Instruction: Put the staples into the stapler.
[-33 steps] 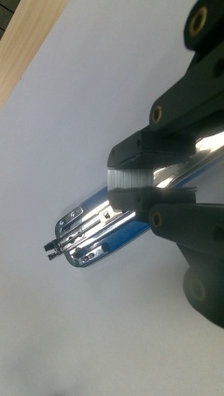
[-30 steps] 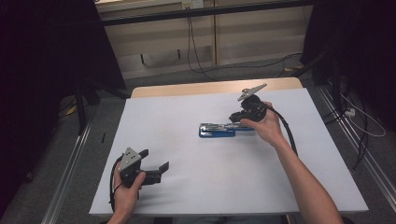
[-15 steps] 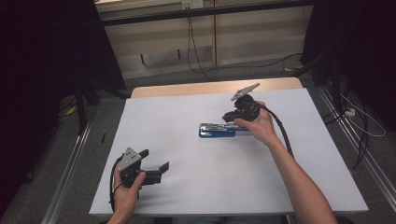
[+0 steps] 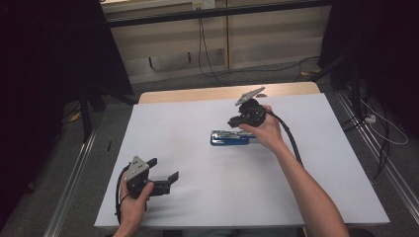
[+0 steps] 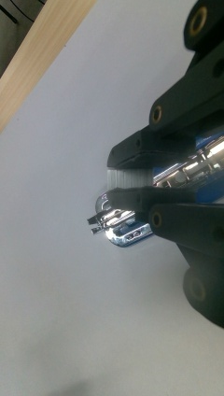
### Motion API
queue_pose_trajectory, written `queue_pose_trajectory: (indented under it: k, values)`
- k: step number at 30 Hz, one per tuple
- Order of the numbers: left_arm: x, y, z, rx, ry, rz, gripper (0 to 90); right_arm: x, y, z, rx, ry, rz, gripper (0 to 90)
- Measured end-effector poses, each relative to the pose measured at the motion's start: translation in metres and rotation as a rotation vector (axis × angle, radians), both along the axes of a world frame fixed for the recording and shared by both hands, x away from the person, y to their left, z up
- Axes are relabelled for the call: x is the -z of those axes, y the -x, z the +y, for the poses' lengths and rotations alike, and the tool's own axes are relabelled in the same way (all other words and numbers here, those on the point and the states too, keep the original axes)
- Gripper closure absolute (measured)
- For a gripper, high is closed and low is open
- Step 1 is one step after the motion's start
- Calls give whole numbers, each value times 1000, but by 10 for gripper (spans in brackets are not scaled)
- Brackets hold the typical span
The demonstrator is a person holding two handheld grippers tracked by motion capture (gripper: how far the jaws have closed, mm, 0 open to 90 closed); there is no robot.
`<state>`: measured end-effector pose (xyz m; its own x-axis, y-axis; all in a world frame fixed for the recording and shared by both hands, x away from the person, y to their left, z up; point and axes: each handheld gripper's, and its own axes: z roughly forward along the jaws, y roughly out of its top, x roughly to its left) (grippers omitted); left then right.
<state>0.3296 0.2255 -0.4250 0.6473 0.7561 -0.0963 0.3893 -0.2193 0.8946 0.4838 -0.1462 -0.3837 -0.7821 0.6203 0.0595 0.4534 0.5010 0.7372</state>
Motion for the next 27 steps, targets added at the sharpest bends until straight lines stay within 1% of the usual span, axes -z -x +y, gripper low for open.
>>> queue_pose_trajectory:
  k: [5, 8, 11, 15, 21, 24, 27]
  values:
    - [0, 0, 0, 4, -2, -1, 38, 1, -5, 6, -6, 4, 11, 792]
    - [0, 0, 1, 2, -1, 1, 38, 0, -5, 9, -19, -13, 4, 792]
    - [0, 0, 1, 2, -1, 1, 38, -2, -6, 12, -30, -6, -2, 792]
    - [0, 0, 0, 5, -3, 1, 38, -4, -8, 15, -28, -6, 1, 792]
    - [0, 0, 1, 5, 0, 1, 38, -3, -12, 19, -26, -7, 9, 792]
    - [0, -1, 0, 7, -2, 4, 38, -1, -15, 20, -28, -3, 20, 791]
    - [0, 0, 0, 10, -1, 0, 38, 0, -17, 21, -46, -14, 41, 792]
